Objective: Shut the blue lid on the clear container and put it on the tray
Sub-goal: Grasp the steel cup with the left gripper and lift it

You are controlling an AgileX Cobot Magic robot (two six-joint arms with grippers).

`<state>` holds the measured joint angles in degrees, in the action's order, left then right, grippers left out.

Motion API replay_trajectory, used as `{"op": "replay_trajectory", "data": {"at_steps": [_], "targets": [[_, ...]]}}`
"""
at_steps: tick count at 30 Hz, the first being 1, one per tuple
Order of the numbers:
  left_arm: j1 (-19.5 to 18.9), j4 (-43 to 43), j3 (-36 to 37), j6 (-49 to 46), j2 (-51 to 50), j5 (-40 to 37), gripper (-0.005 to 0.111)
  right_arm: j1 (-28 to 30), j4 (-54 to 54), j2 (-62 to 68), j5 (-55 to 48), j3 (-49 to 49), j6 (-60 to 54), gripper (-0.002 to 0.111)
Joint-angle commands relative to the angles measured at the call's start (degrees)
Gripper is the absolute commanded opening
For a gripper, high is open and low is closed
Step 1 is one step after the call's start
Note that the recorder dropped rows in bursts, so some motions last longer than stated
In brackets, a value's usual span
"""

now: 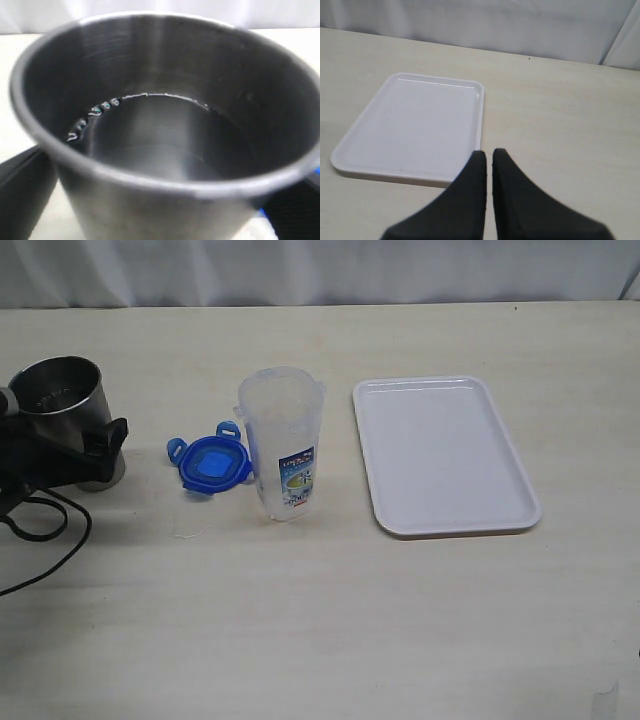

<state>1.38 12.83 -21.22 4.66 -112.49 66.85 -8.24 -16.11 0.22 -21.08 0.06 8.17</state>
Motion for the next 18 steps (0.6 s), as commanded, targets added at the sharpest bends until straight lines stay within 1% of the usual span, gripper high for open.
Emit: {"op": "replay_trajectory", "data": {"at_steps": [1, 7, 10, 16, 18], "targets": [[0.02, -1.47, -0.26, 0.06, -0.8, 2.86, 0.105, 0.14, 0.19, -0.22, -0.08, -0.06, 0.11, 0.005], [0.02, -1.97, -1.0, 0.32, -0.8, 3.12, 0.105, 0.14, 0.19, -0.22, -0.08, -0.06, 0.11, 0.005], [0.02, 0.19, -3.52, 2.54, -0.95, 0.26, 0.105, 0.14, 0.19, -0.22, -0.08, -0.06, 0.11, 0.005], [0.02, 0.36, -3.56, 2.82, -1.34, 0.76, 0.105, 0.14, 0.19, -0.22, -0.08, -0.06, 0.11, 0.005], [0.02, 0.36, -3.56, 2.82, -1.27, -0.24, 0.105, 0.14, 0.19, -0.22, -0.08, -0.06, 0.11, 0.005]]}}
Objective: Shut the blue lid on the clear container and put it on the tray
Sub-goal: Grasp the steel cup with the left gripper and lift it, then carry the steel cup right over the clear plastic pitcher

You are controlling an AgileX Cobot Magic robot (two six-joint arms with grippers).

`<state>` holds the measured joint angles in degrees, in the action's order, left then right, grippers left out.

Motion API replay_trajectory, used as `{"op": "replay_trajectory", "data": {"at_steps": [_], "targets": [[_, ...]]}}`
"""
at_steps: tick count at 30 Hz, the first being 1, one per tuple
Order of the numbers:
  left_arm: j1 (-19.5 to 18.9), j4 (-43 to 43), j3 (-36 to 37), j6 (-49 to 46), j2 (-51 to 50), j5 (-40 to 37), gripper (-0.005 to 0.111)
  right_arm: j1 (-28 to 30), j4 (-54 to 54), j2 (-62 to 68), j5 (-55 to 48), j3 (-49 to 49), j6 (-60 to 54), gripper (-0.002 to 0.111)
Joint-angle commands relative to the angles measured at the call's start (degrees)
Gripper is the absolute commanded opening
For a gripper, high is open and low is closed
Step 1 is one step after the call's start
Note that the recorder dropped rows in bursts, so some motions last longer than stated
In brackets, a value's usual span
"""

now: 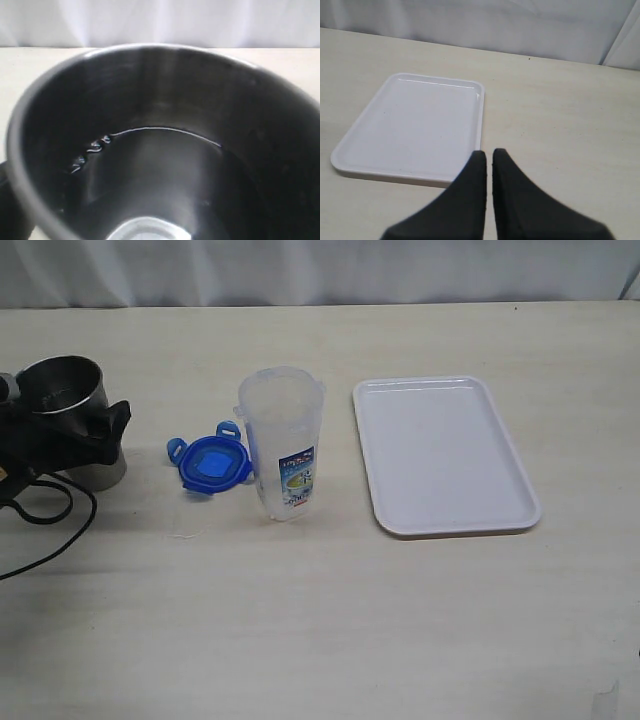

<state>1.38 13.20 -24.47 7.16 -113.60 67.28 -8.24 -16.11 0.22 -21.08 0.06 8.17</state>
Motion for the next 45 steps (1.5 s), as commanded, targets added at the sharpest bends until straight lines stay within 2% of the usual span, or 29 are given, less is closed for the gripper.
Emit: {"op": "replay_trajectory", "data": {"at_steps": [1, 13, 15, 17, 19, 20, 21, 22, 23, 32, 39, 45], "targets": [[0.02, -0.27, -0.31, 0.31, -0.15, -1.2, 0.105, 0.14, 0.19, -0.22, -0.08, -0.06, 0.11, 0.005], [0.02, 0.02, -0.31, 0.65, -0.15, -0.73, 0.105, 0.14, 0.19, -0.22, -0.08, -0.06, 0.11, 0.005], [0.02, 0.02, -0.31, 0.65, -0.15, -0.61, 0.101, 0.14, 0.19, -0.22, -0.08, -0.06, 0.11, 0.005], [0.02, 0.02, -0.31, 0.77, -0.15, -0.73, 0.087, 0.14, 0.19, -0.22, -0.08, -0.06, 0.11, 0.005], [0.02, 1.54, -0.31, 0.77, -0.15, -0.96, 0.06, 0.14, 0.19, -0.22, -0.08, -0.06, 0.11, 0.005], [0.02, 4.61, -0.31, 0.77, -0.15, -0.95, 0.041, 0.14, 0.19, -0.22, -0.08, -0.06, 0.11, 0.005], [0.02, 5.91, -0.31, 0.77, -0.15, -0.95, 0.03, 0.14, 0.19, -0.22, -0.08, -0.06, 0.11, 0.005], [0.02, 7.8, -0.31, 0.77, -0.15, -0.95, 0.009, 0.14, 0.19, -0.22, -0.08, -0.06, 0.11, 0.005], [0.02, 7.79, -0.31, 0.77, -0.15, -0.95, 0.001, 0.14, 0.19, -0.22, -0.08, -0.06, 0.11, 0.005], [0.02, 7.29, -0.46, 1.06, 0.01, 2.69, 0.0, 0.14, 0.19, -0.22, -0.08, -0.06, 0.11, 0.005], [0.02, 10.13, -4.99, 3.68, 4.65, 2.69, 0.0, 0.14, 0.19, -0.22, -0.08, -0.06, 0.11, 0.005], [0.02, 11.78, -9.02, 6.39, 7.87, -1.67, 0.0, 0.14, 0.19, -0.22, -0.08, -0.06, 0.11, 0.005]]}}
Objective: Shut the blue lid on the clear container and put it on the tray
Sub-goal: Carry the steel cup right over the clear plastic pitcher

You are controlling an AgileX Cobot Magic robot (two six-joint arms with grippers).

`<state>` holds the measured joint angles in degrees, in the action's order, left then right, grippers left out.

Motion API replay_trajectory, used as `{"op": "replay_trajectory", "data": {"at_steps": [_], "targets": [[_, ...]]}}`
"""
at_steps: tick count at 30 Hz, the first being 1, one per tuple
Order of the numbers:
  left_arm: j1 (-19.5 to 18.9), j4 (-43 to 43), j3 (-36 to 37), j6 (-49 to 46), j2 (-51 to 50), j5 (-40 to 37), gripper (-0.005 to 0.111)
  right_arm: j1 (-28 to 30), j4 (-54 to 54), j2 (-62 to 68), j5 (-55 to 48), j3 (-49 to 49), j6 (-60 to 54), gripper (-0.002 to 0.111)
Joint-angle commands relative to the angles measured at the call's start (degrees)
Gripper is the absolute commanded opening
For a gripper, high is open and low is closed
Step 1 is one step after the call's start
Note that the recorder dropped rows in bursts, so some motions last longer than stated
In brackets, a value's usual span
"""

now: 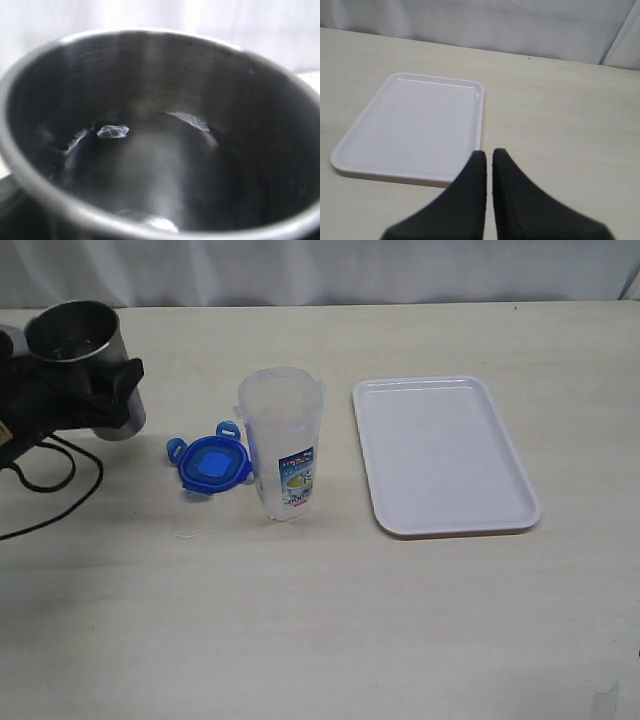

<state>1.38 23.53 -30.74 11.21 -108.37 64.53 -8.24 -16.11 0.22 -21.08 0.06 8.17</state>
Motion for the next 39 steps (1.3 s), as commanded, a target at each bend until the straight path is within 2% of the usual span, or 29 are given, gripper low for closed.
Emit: {"op": "replay_trajectory", "data": {"at_steps": [1, 9, 18, 29, 36, 39], "targets": [[0.02, 2.96, -3.74, 3.38, 3.03, 0.03, 0.0, 0.14, 0.19, -0.22, -0.08, -0.06, 0.11, 0.005], [0.64, 15.71, -13.99, 15.08, 3.16, -8.51, 0.0, 0.14, 0.19, -0.22, -0.08, -0.06, 0.11, 0.005], [6.68, 19.32, -21.43, 15.56, 3.16, -11.89, 0.0, 0.14, 0.19, -0.22, -0.08, -0.06, 0.11, 0.005], [12.67, 19.56, -23.41, 13.52, 3.16, -12.26, 0.0, 0.14, 0.19, -0.22, -0.08, -0.06, 0.11, 0.005], [12.91, 19.71, -23.41, 9.4, 3.16, -13.63, 0.0, 0.14, 0.19, -0.22, -0.08, -0.06, 0.11, 0.005], [12.91, 22.24, -23.41, 8.28, 3.16, -13.69, 0.0, 0.14, 0.19, -0.22, -0.08, -0.06, 0.11, 0.005]]}}
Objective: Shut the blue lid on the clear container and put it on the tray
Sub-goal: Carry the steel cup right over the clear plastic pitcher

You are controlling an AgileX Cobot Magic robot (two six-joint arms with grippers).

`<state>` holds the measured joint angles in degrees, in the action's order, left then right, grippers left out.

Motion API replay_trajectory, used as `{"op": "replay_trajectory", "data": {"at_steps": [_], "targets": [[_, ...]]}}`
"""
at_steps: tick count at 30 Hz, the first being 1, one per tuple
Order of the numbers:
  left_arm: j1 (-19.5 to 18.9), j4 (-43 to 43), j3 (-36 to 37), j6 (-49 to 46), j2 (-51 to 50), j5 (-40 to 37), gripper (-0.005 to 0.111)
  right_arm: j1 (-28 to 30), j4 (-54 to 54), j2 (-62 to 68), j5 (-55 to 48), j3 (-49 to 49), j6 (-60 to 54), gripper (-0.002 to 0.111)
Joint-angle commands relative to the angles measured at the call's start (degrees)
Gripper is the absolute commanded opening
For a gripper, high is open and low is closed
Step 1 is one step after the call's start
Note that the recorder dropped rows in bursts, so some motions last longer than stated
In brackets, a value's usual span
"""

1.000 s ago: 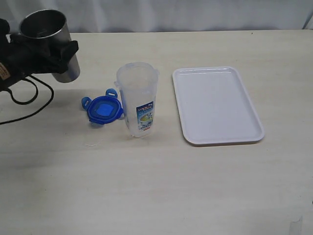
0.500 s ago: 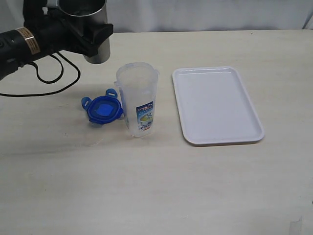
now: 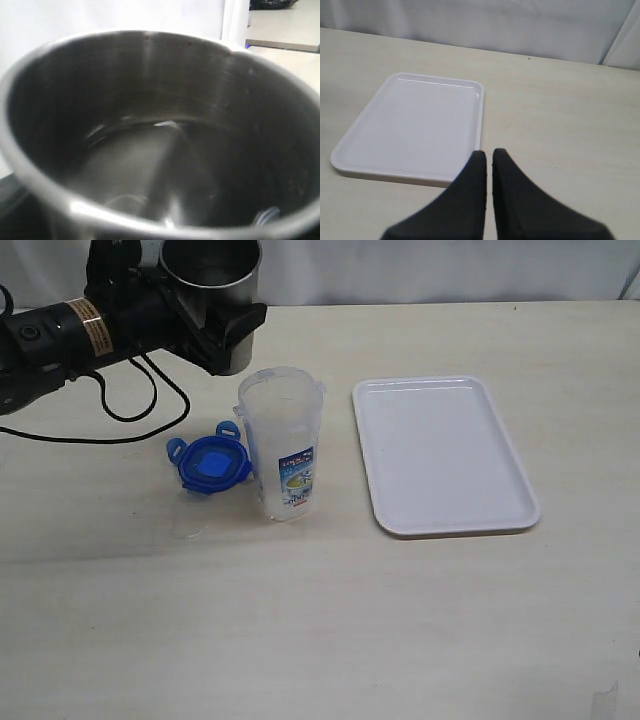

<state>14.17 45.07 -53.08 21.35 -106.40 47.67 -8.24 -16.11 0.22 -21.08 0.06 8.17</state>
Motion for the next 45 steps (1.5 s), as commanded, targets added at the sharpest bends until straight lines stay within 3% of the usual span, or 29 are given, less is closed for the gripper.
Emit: {"op": "replay_trajectory", "data": {"at_steps": [1, 7, 16, 32, 45], "targets": [[0.12, 1.42, -1.07, -1.85, 1.18, 3.17, 0.0, 0.14, 0.19, -0.22, -0.08, -0.06, 0.11, 0.005], [0.12, 2.29, -1.07, -1.01, 1.18, 3.17, 0.0, 0.14, 0.19, -0.22, -0.08, -0.06, 0.11, 0.005], [0.12, 2.82, -1.07, 10.4, 1.18, 3.57, 0.0, 0.14, 0.19, -0.22, -0.08, -0.06, 0.11, 0.005], [0.12, 12.75, -1.07, 9.83, 1.18, 4.85, 0.0, 0.14, 0.19, -0.22, -0.08, -0.06, 0.11, 0.005], [0.12, 16.27, -1.07, -0.3, 1.18, 4.85, 0.0, 0.14, 0.19, -0.22, -0.08, -0.06, 0.11, 0.005]]}}
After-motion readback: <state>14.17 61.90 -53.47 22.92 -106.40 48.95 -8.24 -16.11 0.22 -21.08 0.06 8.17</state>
